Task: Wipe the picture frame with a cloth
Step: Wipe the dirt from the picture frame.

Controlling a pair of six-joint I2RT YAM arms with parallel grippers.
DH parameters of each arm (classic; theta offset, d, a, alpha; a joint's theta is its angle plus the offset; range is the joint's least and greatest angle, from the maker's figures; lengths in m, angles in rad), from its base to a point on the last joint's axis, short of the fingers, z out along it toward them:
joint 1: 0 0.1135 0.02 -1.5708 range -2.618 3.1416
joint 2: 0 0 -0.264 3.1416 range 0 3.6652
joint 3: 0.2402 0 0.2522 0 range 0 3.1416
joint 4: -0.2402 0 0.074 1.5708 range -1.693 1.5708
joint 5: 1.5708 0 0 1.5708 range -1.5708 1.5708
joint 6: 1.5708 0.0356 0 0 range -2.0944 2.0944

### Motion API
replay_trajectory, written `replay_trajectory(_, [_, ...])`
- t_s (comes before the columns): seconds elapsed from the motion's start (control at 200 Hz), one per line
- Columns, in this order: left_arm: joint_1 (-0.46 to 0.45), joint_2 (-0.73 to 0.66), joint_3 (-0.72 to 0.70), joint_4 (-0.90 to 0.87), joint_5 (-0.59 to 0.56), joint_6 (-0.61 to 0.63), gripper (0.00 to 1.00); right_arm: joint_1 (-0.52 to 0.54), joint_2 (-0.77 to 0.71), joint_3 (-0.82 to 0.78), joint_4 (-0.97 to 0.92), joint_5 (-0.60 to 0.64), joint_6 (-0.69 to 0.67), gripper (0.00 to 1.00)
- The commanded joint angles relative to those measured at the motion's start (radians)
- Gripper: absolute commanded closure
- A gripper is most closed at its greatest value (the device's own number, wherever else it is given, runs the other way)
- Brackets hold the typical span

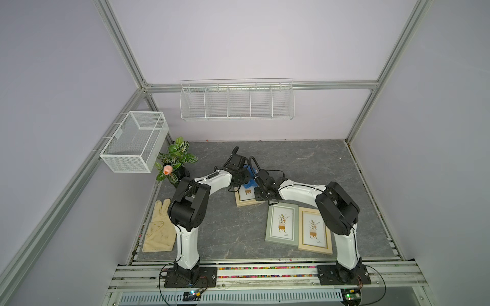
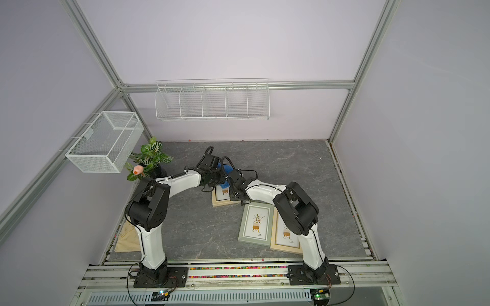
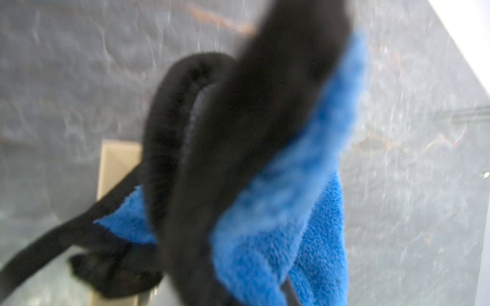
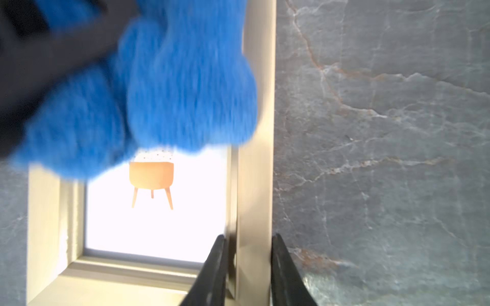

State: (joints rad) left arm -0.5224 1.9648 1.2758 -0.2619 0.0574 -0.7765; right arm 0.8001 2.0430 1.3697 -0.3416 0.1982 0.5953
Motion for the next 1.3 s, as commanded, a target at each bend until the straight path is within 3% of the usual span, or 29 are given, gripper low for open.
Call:
replay_trajectory(0.0, [-0.048, -0.036, -0.04, -0.023, 0.0, -0.016, 1.0, 0.002, 0.048, -0.045, -0.1, 0.005, 0.009, 0.93])
replay_trajectory(0.26, [-0.004, 0.099, 0.134, -0.042, 0.017, -0.009, 1.0, 0.004, 0.042, -0.045, -0.108, 0.007, 0.008, 0.93])
replay_trajectory(0.405, [0.043, 0.12, 0.198, -0.128, -0.071, 0.037, 1.0, 0.004, 0.034, -0.051, -0.112, 0.015, 0.009, 0.93])
replay_trajectory(0.56, [0.059, 0.051, 0.108, -0.178, -0.158, 0.074, 1.0, 0.002, 0.036, -0.05, -0.112, 0.02, 0.006, 0.93])
replay_trajectory(0.68, [0.056, -0.009, 0.012, -0.165, -0.155, 0.071, 1.0, 0.003, 0.045, -0.041, -0.113, 0.016, 0.001, 0.93])
replay_trajectory(0.855, [-0.011, -0.032, -0.02, -0.195, -0.141, 0.034, 1.0, 0.002, 0.051, -0.035, -0.122, 0.018, -0.002, 0.93])
replay_trajectory(1.06, [-0.075, -0.158, -0.161, -0.198, -0.129, -0.059, 1.0, -0.007, 0.046, -0.033, -0.118, 0.018, -0.002, 0.93])
replay_trajectory(1.294, [-0.011, -0.124, -0.079, -0.217, -0.153, -0.006, 1.0, -0.006, 0.047, -0.019, -0.129, 0.02, -0.008, 0.93])
